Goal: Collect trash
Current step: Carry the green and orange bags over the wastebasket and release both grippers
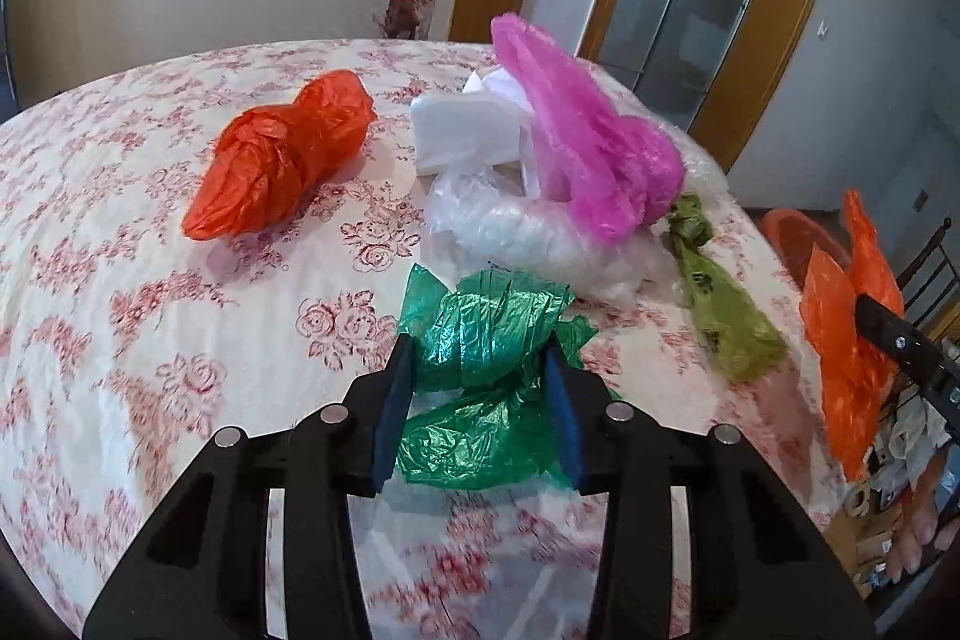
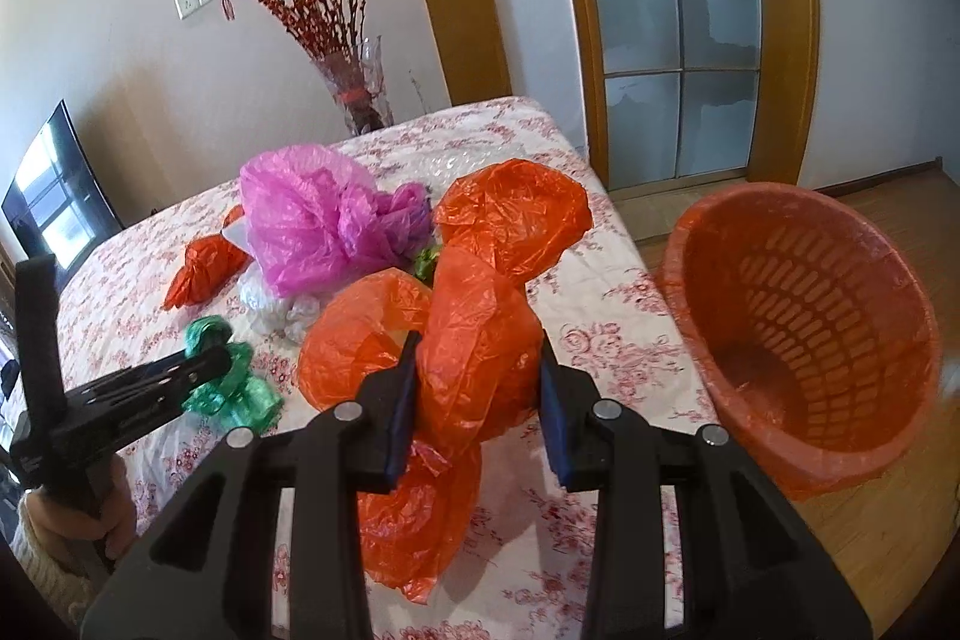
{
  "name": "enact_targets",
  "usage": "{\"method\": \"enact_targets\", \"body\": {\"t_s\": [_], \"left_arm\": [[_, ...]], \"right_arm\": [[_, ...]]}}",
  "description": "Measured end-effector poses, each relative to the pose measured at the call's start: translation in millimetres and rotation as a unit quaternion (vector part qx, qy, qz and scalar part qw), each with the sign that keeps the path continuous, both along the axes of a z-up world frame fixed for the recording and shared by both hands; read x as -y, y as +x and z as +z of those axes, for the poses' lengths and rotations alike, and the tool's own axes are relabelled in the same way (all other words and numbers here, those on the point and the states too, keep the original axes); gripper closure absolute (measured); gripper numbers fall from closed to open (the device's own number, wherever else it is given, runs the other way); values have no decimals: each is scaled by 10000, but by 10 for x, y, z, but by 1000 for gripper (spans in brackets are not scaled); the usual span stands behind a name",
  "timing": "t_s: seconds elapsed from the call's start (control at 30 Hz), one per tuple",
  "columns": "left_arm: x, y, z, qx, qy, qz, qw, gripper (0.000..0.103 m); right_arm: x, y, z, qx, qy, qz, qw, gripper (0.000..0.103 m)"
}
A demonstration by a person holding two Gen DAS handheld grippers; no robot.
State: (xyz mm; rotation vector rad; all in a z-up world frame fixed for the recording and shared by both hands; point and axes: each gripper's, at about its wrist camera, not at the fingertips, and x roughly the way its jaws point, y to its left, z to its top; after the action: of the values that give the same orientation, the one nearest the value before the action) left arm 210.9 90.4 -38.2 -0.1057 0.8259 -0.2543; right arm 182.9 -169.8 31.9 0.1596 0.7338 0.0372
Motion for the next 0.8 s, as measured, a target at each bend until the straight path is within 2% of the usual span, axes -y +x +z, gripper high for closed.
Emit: {"method": "enact_targets", "body": {"t_s": [0.17, 0.4, 0.8], "left_arm": [[82, -120, 189, 189, -130, -47, 9997, 61], [423, -233, 421, 517, -215, -391, 9977, 61], [1152, -228, 529, 755, -273, -995, 9918, 61]], "right_arm": [[118, -112, 101, 168, -51, -155, 9997, 68], [347, -253, 185, 332, -122, -448, 9984, 68], [895, -396, 245, 510, -230, -1102, 9923, 67]]}}
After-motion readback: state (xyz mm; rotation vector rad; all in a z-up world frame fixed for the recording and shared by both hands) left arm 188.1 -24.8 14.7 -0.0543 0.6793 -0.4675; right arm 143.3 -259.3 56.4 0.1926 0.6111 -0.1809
